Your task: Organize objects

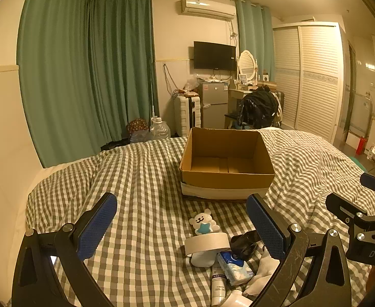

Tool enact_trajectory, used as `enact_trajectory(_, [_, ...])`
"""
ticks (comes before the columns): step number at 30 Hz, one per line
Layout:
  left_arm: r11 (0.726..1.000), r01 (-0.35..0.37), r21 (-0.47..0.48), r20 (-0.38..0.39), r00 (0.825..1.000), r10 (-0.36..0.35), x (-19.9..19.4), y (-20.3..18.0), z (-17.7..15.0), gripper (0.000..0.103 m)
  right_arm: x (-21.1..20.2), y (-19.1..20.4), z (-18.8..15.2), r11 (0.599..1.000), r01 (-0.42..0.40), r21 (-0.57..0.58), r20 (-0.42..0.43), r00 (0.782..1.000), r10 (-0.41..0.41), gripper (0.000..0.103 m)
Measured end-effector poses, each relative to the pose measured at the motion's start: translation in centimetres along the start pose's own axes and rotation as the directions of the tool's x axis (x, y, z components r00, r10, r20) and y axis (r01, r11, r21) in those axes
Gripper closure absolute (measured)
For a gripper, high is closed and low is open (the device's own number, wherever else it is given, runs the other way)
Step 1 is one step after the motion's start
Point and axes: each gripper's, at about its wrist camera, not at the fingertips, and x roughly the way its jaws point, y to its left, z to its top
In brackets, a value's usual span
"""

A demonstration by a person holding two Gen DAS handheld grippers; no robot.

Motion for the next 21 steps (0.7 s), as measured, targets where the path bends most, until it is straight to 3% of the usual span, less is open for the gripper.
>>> enact_trajectory(18, [1.0,-0.015,-0.013,-0.005,1.0,0.015,0.16,0.17,0.07,0.0,-0.06,0.46,0.09,1.0,-0.007,-0.022,0.004,1.0,0.007,0.0])
enact_trajectory(19, [0.994,-0.092,-0.053,-0.012,0.996,0.091,0.18,0.19,0.08,0.0,-0.08,0.48,0.09,1.0,-0.009,-0.023,0.006,1.0,0.009,0.0])
enact_trajectory(21, [0.994,-0.093,-0.055,-0.013,0.996,0.093,0.2,0.21,0.09,0.0,-0.11,0.49,0.08,1.0,-0.009,-0.026,0.008,1.0,0.01,0.0])
